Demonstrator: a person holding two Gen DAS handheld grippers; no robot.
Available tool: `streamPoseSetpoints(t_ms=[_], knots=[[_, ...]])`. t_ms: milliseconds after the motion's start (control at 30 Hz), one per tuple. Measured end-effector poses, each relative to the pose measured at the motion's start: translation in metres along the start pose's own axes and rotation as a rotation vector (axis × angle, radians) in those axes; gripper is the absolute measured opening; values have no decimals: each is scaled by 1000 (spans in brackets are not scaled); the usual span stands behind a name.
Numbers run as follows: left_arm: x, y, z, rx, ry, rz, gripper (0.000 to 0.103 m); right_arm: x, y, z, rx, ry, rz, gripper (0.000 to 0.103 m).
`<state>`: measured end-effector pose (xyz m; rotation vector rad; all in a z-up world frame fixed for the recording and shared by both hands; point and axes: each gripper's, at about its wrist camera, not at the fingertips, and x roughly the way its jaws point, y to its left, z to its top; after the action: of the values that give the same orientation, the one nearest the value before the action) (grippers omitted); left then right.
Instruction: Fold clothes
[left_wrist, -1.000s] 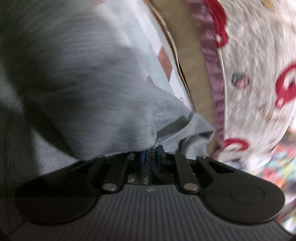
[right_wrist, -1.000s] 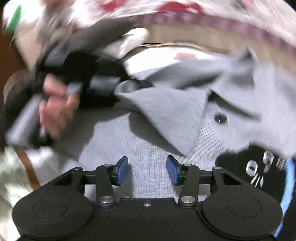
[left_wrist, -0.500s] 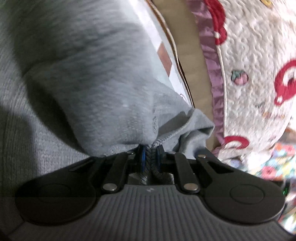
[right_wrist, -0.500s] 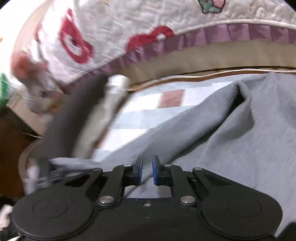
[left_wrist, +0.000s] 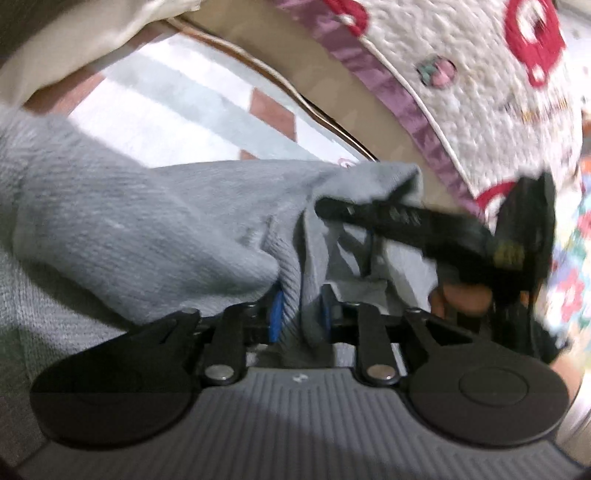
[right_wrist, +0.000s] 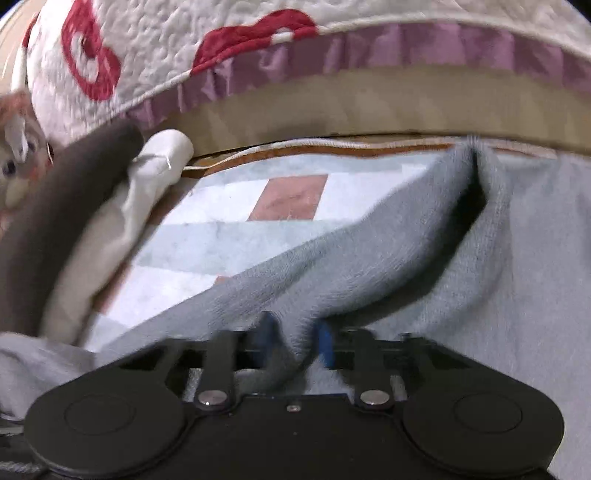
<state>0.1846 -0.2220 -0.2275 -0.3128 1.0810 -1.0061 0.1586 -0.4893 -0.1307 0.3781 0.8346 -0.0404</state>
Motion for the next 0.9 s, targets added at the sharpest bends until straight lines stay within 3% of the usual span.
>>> streamPoseSetpoints(t_ms=[33, 67, 233, 300, 367, 467, 533, 633, 733, 833, 900], knots=[[-1, -1, -4, 23, 1, -15, 37, 1, 1, 4, -9, 5, -4, 12], [-1, -1, -9, 53, -4, -28, 40, 1, 2, 8, -19, 10, -9, 10], [0, -27, -16, 229, -37, 93, 41, 5, 11, 40, -58, 72, -30, 8], [2, -33, -15, 279, -59, 151, 34, 11, 15, 55, -62, 126, -31, 8], [1, -26, -12, 249, -57, 109, 12, 17, 16, 66, -73, 163, -41, 8], [-2, -16, -7, 199, -53, 37, 7, 34, 9, 86, -66, 290, -20, 8], [-4, -9, -4, 165, -50, -10, 7, 43, -5, 100, 7, 366, 10, 8], [-7, 1, 1, 114, -45, -81, 7, 52, -18, 119, 68, 417, 52, 8], [-10, 11, 6, 63, -41, -152, 7, 57, -24, 122, 129, 411, 101, 8], [-10, 23, 6, -21, -47, -188, 6, 51, -23, 107, 148, 304, 187, 19], [-8, 31, 5, -89, -56, -199, 6, 31, -21, 91, 129, 163, 268, 40]])
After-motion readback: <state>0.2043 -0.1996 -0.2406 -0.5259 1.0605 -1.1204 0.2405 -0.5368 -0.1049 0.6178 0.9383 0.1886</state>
